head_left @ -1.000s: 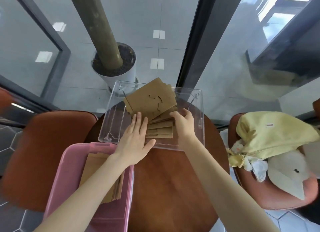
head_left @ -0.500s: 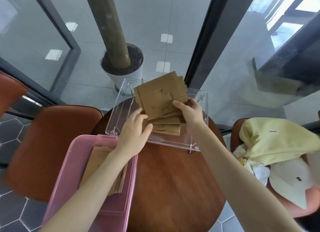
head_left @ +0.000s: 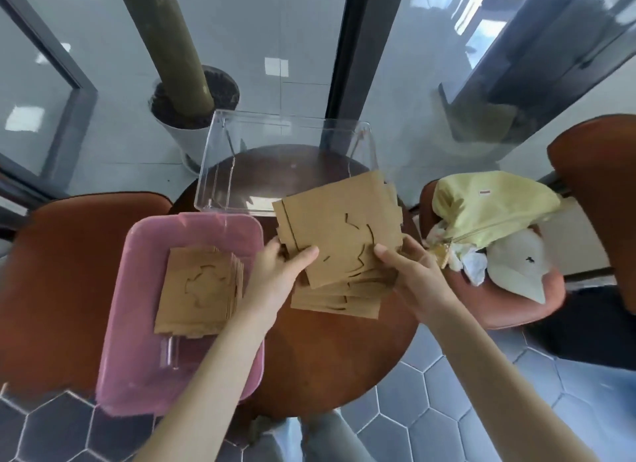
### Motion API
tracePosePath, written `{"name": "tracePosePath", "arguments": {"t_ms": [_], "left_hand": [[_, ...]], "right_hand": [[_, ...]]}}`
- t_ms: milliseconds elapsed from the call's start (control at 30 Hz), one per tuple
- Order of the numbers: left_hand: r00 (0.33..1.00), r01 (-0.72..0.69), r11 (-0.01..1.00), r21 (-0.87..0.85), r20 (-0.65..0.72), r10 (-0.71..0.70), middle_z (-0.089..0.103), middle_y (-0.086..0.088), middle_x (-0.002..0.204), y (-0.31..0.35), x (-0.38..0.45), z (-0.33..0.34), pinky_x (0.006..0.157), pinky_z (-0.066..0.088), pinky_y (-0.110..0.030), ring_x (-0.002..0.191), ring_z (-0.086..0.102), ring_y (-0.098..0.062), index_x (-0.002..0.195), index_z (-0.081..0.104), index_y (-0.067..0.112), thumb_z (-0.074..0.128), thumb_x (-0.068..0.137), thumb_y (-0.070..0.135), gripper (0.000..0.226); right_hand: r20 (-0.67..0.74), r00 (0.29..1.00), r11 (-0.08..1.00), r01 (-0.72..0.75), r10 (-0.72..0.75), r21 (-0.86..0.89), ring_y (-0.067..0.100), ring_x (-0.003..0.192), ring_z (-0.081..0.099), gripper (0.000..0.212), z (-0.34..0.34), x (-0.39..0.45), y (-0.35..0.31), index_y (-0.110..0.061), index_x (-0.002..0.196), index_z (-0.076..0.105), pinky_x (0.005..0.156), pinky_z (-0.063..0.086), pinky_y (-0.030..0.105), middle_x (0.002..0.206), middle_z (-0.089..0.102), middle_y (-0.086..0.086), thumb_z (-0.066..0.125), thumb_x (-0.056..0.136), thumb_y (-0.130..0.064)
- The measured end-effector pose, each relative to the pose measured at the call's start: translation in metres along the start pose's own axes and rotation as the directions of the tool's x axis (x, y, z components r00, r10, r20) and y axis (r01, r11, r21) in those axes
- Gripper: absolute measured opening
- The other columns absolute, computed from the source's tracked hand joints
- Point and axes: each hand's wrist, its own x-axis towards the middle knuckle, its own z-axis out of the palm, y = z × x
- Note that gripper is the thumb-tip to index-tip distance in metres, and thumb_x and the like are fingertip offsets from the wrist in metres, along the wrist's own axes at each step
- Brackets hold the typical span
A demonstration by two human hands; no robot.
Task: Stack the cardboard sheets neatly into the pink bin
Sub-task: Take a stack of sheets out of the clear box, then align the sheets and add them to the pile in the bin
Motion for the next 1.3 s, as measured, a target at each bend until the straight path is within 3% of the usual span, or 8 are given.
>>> {"name": "tracePosePath", "arguments": {"t_ms": [233,400,500,633,767,967,1167,1300], "left_hand": [[0.990,-0.140,0.958,0.251,0.051,0.131,0.064,0.016,0.093,-0.079,-0.049,0.009,0.076,0.050,-0.014,0.091,0.062,-0.002,0.093,0.053,0.037,0.067,0.078,0.014,0.031],[0.986,-0.164,0.931,0.325,0.032,0.163,0.066,-0.001,0.105,-0.132,-0.065,0.008,0.084,0.051,-0.019,0.099,0.063,-0.011,0.110,0.052,0.018,0.064,0.081,0.014,0.032],[0.982,-0.171,0.919,0.354,-0.017,0.189,0.064,-0.002,0.107,-0.152,-0.066,0.003,0.090,0.049,-0.019,0.102,0.061,-0.016,0.105,0.049,0.029,0.061,0.083,0.011,0.030],[0.980,-0.155,0.924,0.349,-0.061,0.187,0.060,-0.008,0.118,-0.172,-0.059,-0.005,0.101,0.043,-0.045,0.112,0.056,-0.023,0.112,0.049,0.024,0.059,0.084,0.010,0.032],[0.980,-0.116,0.924,0.364,-0.108,0.166,0.049,0.000,0.134,-0.182,-0.055,-0.002,0.109,0.034,-0.041,0.125,0.046,-0.018,0.120,0.046,0.018,0.062,0.081,0.008,0.043],[0.979,-0.031,0.975,0.220,-0.191,0.074,0.034,0.000,0.143,-0.186,-0.057,0.002,0.115,0.022,-0.030,0.134,0.029,-0.007,0.138,0.027,0.015,0.060,0.076,0.003,0.072],[0.977,-0.060,0.986,0.153,-0.195,0.090,0.044,0.004,0.137,-0.192,-0.056,0.008,0.115,0.026,-0.035,0.129,0.037,-0.003,0.129,0.041,0.019,0.052,0.077,0.012,0.054],[0.977,-0.110,0.959,0.261,-0.150,0.153,0.038,0.005,0.143,-0.194,-0.059,0.004,0.113,0.022,-0.018,0.132,0.032,0.002,0.137,0.034,0.017,0.052,0.086,0.010,0.054]], "right_hand": [[-0.092,0.987,0.967,-0.146,0.130,-0.209,0.025,0.088,0.061,0.032,-0.041,-0.033,0.060,-0.005,0.111,0.055,0.084,0.050,0.036,0.098,0.061,0.012,0.056,0.081,0.006],[-0.171,0.977,0.877,0.028,-0.124,-0.480,0.012,0.077,0.057,0.036,-0.040,-0.044,0.095,-0.025,0.081,0.059,0.072,0.049,0.024,0.081,0.062,-0.001,0.064,0.069,0.008],[-0.174,0.947,0.815,0.128,-0.269,-0.565,0.008,0.078,0.059,0.037,-0.030,-0.046,0.116,-0.025,0.084,0.057,0.075,0.051,0.019,0.081,0.061,-0.008,0.063,0.070,0.009],[-0.236,0.910,0.812,0.159,-0.341,-0.562,-0.002,0.077,0.060,0.036,-0.018,-0.047,0.150,-0.020,0.095,0.058,0.081,0.051,0.018,0.085,0.062,-0.015,0.063,0.073,0.007],[-0.258,0.900,0.782,0.130,-0.351,-0.610,0.006,0.091,0.061,0.045,-0.016,-0.047,0.174,-0.019,0.114,0.058,0.088,0.048,0.022,0.097,0.062,-0.013,0.064,0.075,0.002],[-0.266,0.926,0.844,0.092,-0.268,-0.528,0.011,0.137,0.041,0.080,-0.011,-0.042,0.195,-0.020,0.145,0.026,0.111,0.038,0.033,0.135,0.043,-0.015,0.061,0.078,0.006],[-0.340,0.896,0.873,0.097,-0.286,-0.478,0.001,0.108,0.054,0.055,-0.005,-0.034,0.198,-0.020,0.128,0.050,0.101,0.047,0.034,0.124,0.058,-0.005,0.052,0.080,0.006],[-0.326,0.886,0.842,0.119,-0.329,-0.526,0.009,0.110,0.054,0.051,-0.006,-0.036,0.193,-0.018,0.126,0.050,0.096,0.043,0.020,0.122,0.058,-0.005,0.052,0.081,0.007]]}}
